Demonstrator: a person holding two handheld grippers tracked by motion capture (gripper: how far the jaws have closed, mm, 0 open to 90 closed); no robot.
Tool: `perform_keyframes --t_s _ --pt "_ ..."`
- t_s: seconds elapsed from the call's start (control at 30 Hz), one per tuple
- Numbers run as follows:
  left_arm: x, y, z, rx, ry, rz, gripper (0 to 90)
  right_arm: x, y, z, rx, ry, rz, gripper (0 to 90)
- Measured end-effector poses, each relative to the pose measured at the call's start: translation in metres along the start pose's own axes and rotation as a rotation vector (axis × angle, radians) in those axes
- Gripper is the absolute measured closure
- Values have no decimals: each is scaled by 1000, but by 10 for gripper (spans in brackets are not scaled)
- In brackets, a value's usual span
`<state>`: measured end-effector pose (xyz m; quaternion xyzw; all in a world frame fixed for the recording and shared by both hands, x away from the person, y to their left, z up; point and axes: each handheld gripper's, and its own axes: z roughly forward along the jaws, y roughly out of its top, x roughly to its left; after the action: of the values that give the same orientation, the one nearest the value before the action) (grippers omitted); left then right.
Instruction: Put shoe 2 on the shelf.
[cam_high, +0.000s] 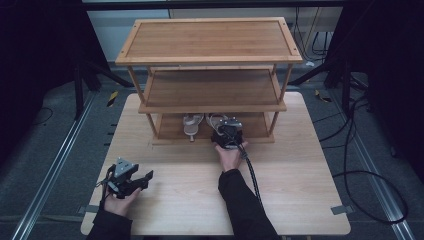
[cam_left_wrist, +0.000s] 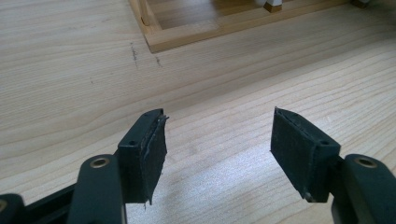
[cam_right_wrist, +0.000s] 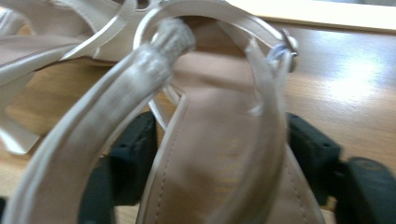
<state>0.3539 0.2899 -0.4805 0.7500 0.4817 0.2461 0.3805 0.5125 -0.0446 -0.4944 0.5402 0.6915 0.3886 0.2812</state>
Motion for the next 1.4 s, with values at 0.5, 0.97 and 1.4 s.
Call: perform_keyframes --t_s 0.5,0.97,1.4 --pt "-3 -1 0 7 -6 11 346 -11 -21 -58 -61 144 -90 247" --pt "-2 -1 0 7 -4 5 358 -13 -32 -37 25 121 -102 698" --pt "-1 -2 0 8 -3 9 361 11 -14 -23 0 148 -111 771"
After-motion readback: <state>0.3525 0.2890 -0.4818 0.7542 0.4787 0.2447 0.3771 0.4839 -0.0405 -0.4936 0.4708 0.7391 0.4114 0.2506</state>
